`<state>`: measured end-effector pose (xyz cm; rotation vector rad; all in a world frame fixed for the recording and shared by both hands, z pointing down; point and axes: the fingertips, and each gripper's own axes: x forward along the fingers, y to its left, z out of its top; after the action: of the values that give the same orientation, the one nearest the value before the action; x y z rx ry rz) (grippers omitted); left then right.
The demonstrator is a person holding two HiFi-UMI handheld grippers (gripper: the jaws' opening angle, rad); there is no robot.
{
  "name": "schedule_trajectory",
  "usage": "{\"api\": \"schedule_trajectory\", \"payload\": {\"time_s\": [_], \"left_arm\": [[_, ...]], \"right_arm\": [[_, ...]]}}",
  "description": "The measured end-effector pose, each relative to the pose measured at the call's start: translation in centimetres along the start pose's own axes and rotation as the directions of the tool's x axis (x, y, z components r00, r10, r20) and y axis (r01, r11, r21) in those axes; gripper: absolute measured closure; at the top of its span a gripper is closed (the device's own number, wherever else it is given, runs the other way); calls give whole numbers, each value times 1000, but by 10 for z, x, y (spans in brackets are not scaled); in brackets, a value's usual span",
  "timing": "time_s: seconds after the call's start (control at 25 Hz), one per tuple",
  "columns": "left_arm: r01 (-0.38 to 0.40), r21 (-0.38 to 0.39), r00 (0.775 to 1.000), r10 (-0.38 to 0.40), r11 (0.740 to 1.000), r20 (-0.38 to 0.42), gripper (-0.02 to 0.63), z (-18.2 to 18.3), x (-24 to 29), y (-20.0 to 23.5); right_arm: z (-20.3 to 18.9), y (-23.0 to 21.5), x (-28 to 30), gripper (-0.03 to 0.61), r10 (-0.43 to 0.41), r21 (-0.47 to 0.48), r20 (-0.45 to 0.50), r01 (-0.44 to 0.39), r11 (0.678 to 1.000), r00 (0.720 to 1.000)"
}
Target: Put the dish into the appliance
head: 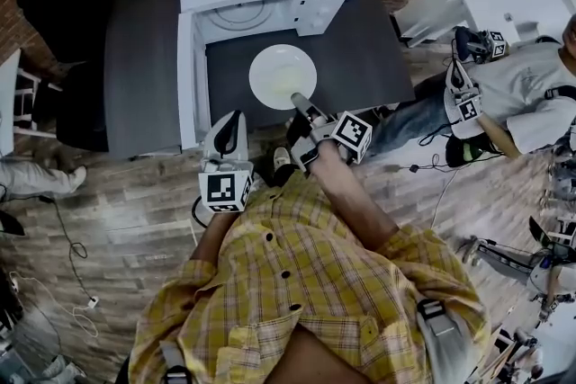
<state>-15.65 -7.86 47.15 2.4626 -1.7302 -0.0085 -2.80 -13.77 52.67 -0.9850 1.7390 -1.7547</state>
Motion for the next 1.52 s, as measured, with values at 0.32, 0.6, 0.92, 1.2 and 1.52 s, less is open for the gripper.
{"api": "schedule_trajectory", "payload": {"time_s": [0.32, 0.6, 0.92, 1.2, 1.52], "left_arm": [[-22, 17, 1000, 22, 1000, -1, 614, 3, 10, 2], [-43, 31, 999, 43, 999, -5, 614, 6, 28, 8], [-25, 39, 1000, 26, 999, -19, 614, 2, 45, 4], [-48, 46, 998, 49, 998, -32, 614, 0, 53, 8], [-71, 69, 996, 74, 995, -44, 614, 1, 62, 20]], "right_arm": [[6, 3, 11, 565, 8, -1, -31, -8, 1000, 999], [20, -2, 31, 565, 16, 17, -52, -15, 1000, 999], [28, -22, 47, 563, -10, 45, -80, 14, 999, 997], [39, -34, 69, 565, -24, 29, -101, 27, 999, 995], [49, -45, 100, 565, -22, 13, -104, 24, 1000, 994]]}}
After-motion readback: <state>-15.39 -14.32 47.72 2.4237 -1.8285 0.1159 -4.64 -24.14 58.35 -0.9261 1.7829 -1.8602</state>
